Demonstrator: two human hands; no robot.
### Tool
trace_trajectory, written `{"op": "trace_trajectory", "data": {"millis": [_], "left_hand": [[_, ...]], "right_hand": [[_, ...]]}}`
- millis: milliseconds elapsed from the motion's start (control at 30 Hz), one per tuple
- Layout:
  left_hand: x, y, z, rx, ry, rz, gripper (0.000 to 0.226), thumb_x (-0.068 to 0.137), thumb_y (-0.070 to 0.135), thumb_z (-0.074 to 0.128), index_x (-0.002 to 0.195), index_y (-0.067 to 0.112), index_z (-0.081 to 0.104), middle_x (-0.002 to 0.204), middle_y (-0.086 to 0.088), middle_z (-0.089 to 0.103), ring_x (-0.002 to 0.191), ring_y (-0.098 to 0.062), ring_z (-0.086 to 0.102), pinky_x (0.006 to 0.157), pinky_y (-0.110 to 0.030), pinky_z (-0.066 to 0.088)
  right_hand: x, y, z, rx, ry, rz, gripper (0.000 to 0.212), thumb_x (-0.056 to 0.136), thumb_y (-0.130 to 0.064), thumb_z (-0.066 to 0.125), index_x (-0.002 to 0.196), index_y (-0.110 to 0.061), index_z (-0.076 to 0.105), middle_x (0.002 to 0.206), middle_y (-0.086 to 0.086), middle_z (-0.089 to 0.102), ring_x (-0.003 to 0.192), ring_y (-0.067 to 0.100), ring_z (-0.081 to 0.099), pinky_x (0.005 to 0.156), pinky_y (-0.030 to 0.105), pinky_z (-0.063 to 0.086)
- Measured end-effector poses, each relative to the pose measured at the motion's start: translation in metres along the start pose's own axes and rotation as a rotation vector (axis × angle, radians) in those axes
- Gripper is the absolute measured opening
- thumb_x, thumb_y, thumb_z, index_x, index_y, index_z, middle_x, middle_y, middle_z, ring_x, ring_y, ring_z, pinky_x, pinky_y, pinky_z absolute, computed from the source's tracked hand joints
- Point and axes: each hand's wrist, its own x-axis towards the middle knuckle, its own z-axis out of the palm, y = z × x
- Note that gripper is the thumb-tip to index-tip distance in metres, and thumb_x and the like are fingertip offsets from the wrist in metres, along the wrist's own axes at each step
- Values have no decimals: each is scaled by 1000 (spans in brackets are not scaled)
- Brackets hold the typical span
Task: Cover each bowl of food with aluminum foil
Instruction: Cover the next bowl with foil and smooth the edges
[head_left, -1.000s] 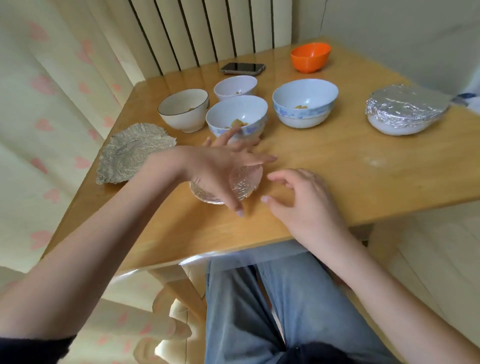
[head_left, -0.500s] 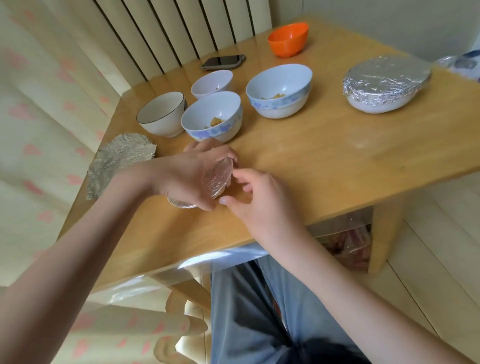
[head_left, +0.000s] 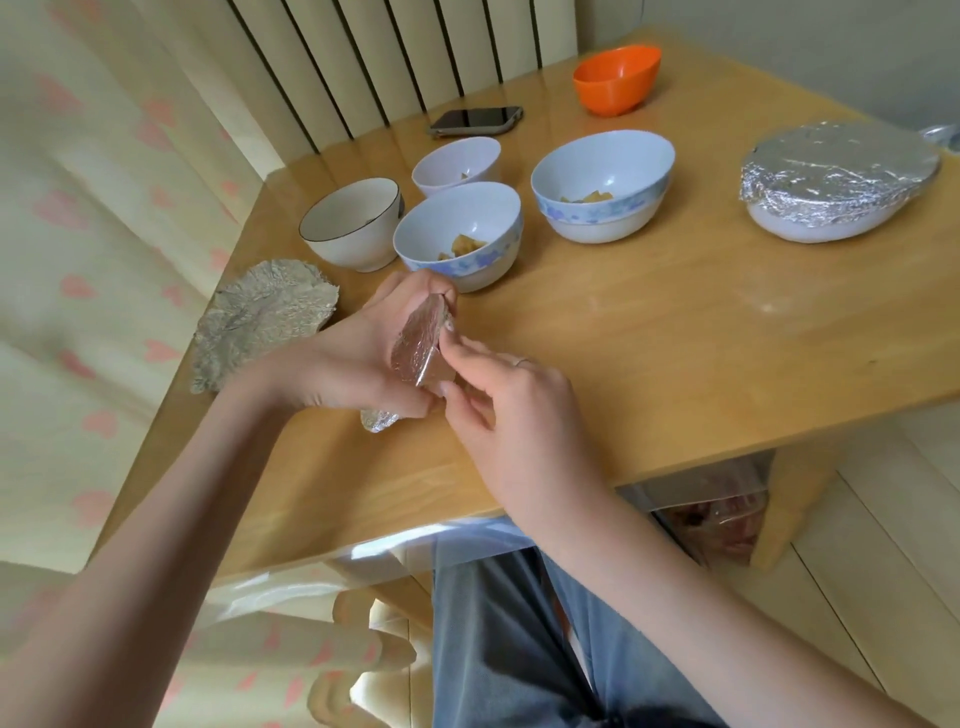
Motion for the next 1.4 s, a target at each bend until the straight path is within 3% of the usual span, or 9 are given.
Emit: {"op": "trace_trajectory", "data": {"millis": [100,167,300,500,667,867,1133,1233,1400], "left_hand": [[-4,-3,2,-113,39,-1,71,51,36,70,116,37,39,117,5,41,108,-4,44,80,-10,39],[-4,-4,2,-147,50,-14,74,51,34,69,119,33,40,120,2,42,108,-6,46,78,-9,40],[-3,-4,2,-153,49,-15,74,49,34,70,117,33,41,118,2,41,101,-2,48,75,-8,40],[-3,-6,3,-106,64,-5,79,49,35,71,122,33,39,125,1,39,113,-2,45,83,-7,38],[-7,-5,5,-163,81,6,82,57,16,73,122,48,34,122,11,41,108,9,46,82,-5,38],[-7,-8,6,-155,66,6,88,57,17,75,120,54,27,123,9,46,102,13,49,77,-3,38],[-7,-9,5,-146,32,10,79,50,32,75,115,49,33,116,6,43,102,2,48,77,-7,38],[-6,-10,4,-140,24,18,76,50,38,71,114,55,33,120,3,43,108,-3,48,83,-9,37],[-5,-13,5,-111,20,45,76,56,22,75,118,40,35,118,5,42,114,-6,43,89,-10,37]], "right_hand": [[-8,-5,5,49,-136,67,55,81,6,47,135,-2,50,137,9,53,128,14,42,107,5,21],[-12,-6,4,108,-253,115,68,81,10,44,146,-8,35,148,-1,38,136,7,24,110,6,11],[-14,-2,-3,264,-334,251,76,88,10,42,149,-30,22,155,-15,14,142,4,18,116,26,21],[0,4,2,300,-294,279,75,87,12,38,150,-26,22,150,-19,22,141,4,24,115,31,27],[17,10,8,438,-94,350,46,92,-3,54,136,-15,50,116,-16,57,106,-2,57,96,20,44],[52,21,-8,350,-213,250,21,78,-7,75,99,-11,71,87,-4,71,80,7,66,81,21,53],[89,32,-18,292,-428,112,20,70,-4,80,71,-18,67,75,2,70,68,13,63,75,39,57],[102,34,-20,262,-520,68,18,69,-6,82,71,-14,66,70,-2,68,65,7,59,69,33,53],[127,30,-20,22,-571,-17,55,55,-27,89,67,-26,36,61,-11,38,54,4,29,52,21,29]]}}
